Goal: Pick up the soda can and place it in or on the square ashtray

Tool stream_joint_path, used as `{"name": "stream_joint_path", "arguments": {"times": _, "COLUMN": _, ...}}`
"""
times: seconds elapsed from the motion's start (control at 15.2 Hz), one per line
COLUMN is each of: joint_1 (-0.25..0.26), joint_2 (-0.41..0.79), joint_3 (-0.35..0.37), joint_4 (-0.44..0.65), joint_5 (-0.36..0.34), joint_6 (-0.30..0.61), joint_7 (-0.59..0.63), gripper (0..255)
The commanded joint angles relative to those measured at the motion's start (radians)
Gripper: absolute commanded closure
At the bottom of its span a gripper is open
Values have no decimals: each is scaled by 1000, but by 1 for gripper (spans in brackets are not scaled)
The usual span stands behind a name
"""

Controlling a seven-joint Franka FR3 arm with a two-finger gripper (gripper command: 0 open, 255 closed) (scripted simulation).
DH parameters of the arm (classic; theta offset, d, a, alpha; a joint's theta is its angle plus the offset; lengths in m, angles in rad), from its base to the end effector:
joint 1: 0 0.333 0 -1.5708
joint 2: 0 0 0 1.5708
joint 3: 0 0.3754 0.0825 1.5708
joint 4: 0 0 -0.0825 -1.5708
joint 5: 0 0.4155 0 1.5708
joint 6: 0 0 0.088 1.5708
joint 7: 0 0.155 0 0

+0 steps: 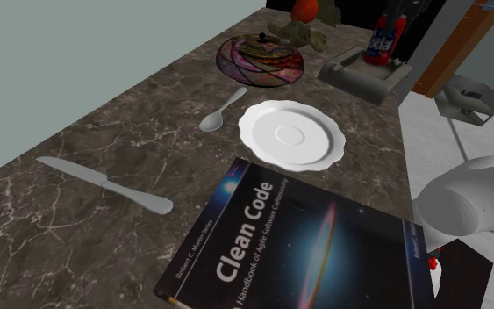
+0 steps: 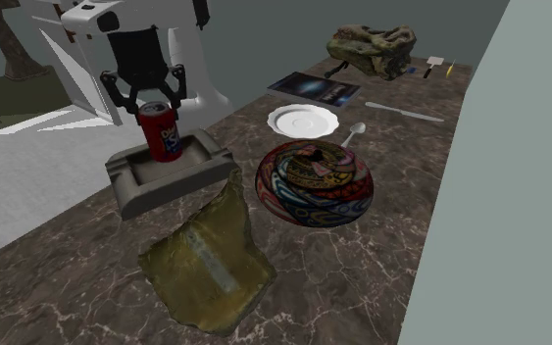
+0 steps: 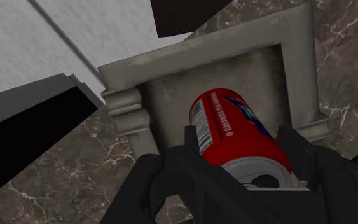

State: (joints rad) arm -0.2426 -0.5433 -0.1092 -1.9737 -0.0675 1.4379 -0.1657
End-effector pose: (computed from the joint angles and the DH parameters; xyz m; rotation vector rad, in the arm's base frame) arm 0.3358 -0.1499 0.6807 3.1176 -0.2809 0.0029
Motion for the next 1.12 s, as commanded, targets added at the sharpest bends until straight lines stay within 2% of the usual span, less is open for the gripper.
{"name": "stream_joint_path", "arguments": {"times": 0.0, "joint_1": 0, "joint_2": -2, "joint_3": -1, "joint_4": -7, "joint_5": 0, "joint_6": 6, "joint_7": 0, "gripper": 255}}
{"name": "stream_joint_path", "arguments": {"times": 0.33, "joint_1": 0, "joint_2": -2, "joint_3": -1, "joint_4": -7, "joint_5": 0, "joint_6": 6, "joint_7": 0, "gripper": 255}}
{"name": "stream_joint_path", "arguments": {"times": 0.4, "joint_1": 0, "joint_2": -2, "joint_3": -1, "joint_4": -7, "joint_5": 0, "joint_6": 6, "joint_7": 0, "gripper": 0}}
{"name": "stream_joint_path", "arguments": {"times": 0.73, "joint_1": 0, "joint_2": -2, "joint_3": -1, "joint_4": -7, "joint_5": 0, "joint_6": 6, "joint_7": 0, "gripper": 0}}
{"name": "stream_joint_path", "arguments": {"times": 0.99, "joint_1": 3, "joint_2": 59, "joint_3": 1, "joint_4": 178, "joint_5": 5, "joint_6": -118, "joint_7": -5, "gripper": 0}}
{"name": "stream_joint_path", "arguments": {"times": 1.06, "joint_1": 3, "joint_2": 59, "joint_3": 1, "joint_4": 178, "joint_5": 5, "joint_6": -118, "joint_7": -5, "gripper": 0}}
